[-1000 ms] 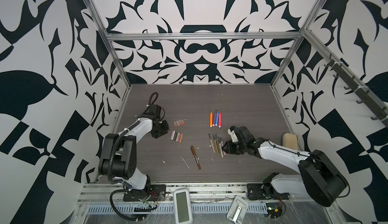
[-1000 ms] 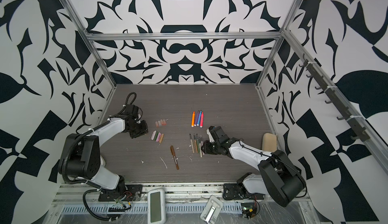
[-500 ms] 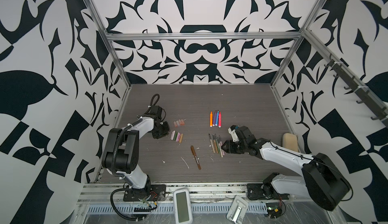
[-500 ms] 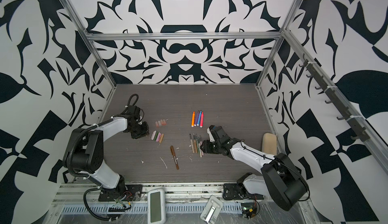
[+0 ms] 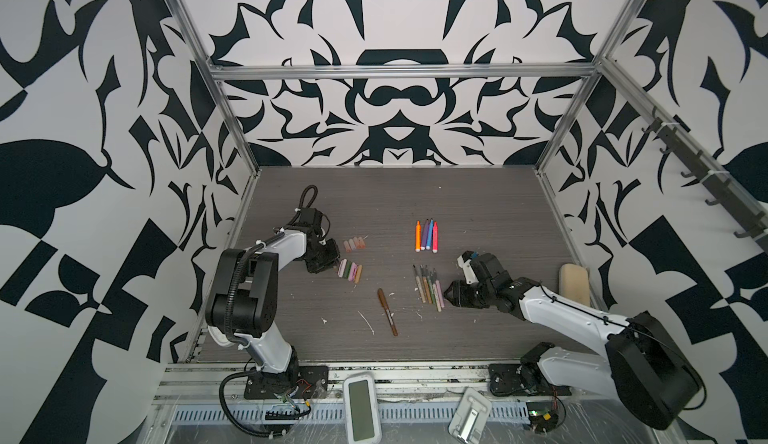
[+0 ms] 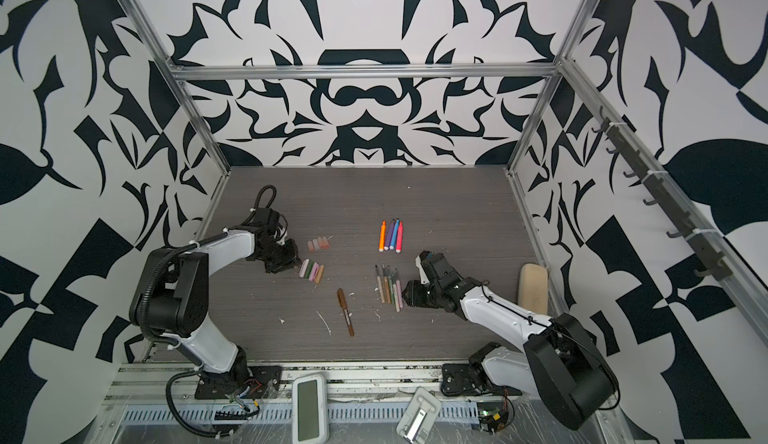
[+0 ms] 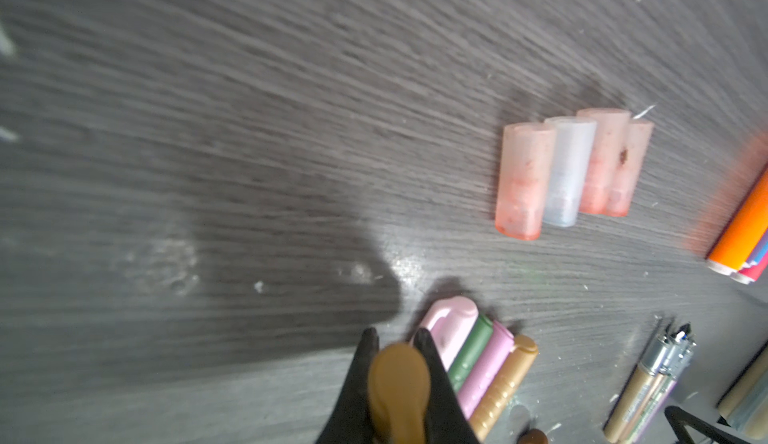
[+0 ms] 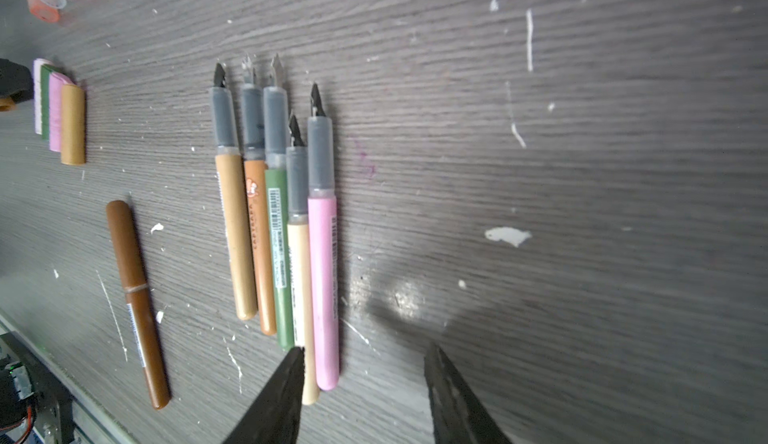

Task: Open the pen caps
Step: 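Release the pink pen and move the right gripper to the brown pen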

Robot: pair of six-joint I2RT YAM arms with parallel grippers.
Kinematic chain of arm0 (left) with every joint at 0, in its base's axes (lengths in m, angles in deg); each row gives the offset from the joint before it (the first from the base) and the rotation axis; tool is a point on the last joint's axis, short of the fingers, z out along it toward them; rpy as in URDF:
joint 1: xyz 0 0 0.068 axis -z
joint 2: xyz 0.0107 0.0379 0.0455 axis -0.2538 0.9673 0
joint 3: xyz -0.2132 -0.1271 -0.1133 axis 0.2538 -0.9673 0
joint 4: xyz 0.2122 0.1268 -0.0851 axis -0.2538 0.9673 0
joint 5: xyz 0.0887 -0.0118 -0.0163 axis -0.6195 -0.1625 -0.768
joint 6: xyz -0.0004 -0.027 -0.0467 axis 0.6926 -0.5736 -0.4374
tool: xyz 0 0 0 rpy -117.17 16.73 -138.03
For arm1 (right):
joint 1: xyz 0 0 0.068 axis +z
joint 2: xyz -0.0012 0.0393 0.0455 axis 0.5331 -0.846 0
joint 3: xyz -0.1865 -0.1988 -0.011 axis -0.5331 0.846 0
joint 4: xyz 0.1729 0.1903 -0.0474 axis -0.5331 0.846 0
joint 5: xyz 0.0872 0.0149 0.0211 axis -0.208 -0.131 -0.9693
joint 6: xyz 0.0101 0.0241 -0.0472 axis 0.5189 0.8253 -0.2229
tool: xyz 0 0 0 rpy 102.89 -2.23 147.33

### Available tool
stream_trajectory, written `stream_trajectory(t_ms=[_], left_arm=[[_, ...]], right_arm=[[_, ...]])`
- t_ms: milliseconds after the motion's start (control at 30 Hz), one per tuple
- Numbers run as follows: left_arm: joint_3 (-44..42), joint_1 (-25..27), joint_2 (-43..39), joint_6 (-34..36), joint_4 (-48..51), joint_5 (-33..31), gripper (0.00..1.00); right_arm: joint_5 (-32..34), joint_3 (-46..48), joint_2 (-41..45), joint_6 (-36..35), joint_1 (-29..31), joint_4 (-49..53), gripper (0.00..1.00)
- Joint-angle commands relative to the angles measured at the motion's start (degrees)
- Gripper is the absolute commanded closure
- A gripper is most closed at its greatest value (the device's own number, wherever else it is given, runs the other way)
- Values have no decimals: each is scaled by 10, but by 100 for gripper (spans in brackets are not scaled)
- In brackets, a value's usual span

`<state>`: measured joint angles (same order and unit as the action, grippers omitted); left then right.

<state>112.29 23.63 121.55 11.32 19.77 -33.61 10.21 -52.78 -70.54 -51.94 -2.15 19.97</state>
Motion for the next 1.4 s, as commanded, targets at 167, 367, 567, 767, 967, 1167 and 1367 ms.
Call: stream_trajectory(t_ms=[167, 367, 567, 767, 967, 1167, 1367], left_arm=[[-26, 1, -37, -4, 6, 7, 71], [-32, 1, -54, -7, 10, 0, 54], [-24, 1, -67, -10, 22, -17, 53], [-19, 1, -104, -22, 15, 1, 56], [-49, 5, -310, -49, -29, 31, 56], [-16, 5, -495, -3, 75, -3, 48], [18, 5, -553, 67, 223, -11, 46]], right_arm=[[9, -2, 12, -2, -2, 1, 50], [9, -1, 13, 0, -1, 1, 50], [17, 1, 18, -1, -2, 13, 50], [28, -20, 54, 11, 26, 45, 54], [138, -93, 10, 56, 214, 72, 55], [211, -221, -149, 51, 351, 115, 55], [219, -325, -279, 52, 388, 167, 58]])
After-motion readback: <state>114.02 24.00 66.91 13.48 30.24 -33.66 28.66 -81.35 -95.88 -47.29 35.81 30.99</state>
